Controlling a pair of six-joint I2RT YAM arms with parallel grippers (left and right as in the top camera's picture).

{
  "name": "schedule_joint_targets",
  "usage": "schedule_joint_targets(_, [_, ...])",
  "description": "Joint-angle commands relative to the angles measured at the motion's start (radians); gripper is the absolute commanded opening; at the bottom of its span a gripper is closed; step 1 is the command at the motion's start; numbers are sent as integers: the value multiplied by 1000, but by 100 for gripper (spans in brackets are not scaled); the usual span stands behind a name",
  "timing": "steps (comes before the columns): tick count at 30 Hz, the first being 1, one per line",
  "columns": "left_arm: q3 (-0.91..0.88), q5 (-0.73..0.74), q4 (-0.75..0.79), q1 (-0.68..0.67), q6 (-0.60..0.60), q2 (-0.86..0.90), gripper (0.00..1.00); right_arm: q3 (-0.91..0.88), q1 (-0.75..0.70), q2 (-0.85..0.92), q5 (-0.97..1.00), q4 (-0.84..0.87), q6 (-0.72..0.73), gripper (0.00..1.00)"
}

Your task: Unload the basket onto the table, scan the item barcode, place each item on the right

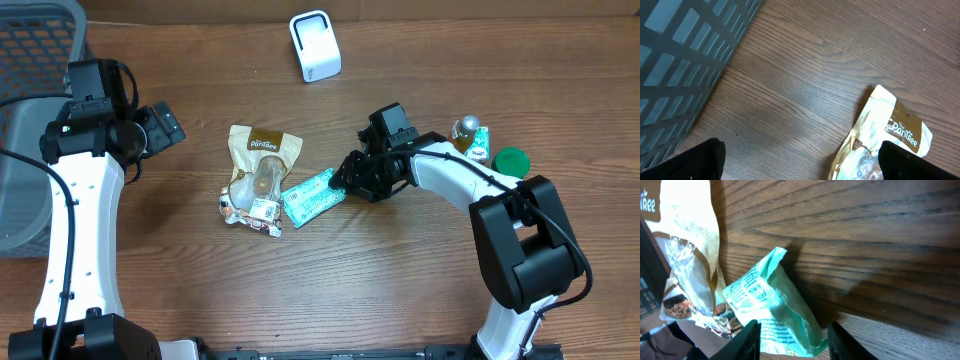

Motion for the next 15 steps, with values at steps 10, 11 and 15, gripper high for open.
schedule_joint_targets(10, [8, -3, 2, 2, 13, -6, 100, -101, 26, -6, 14, 77, 1, 41])
schedule_joint_targets(11, [8, -3, 2, 2, 13, -6, 99, -111, 30, -6, 14, 109, 1, 41])
schedule_joint_targets(15, [8, -2, 2, 2, 13, -6, 99, -120, 32, -6, -2, 207, 1, 23])
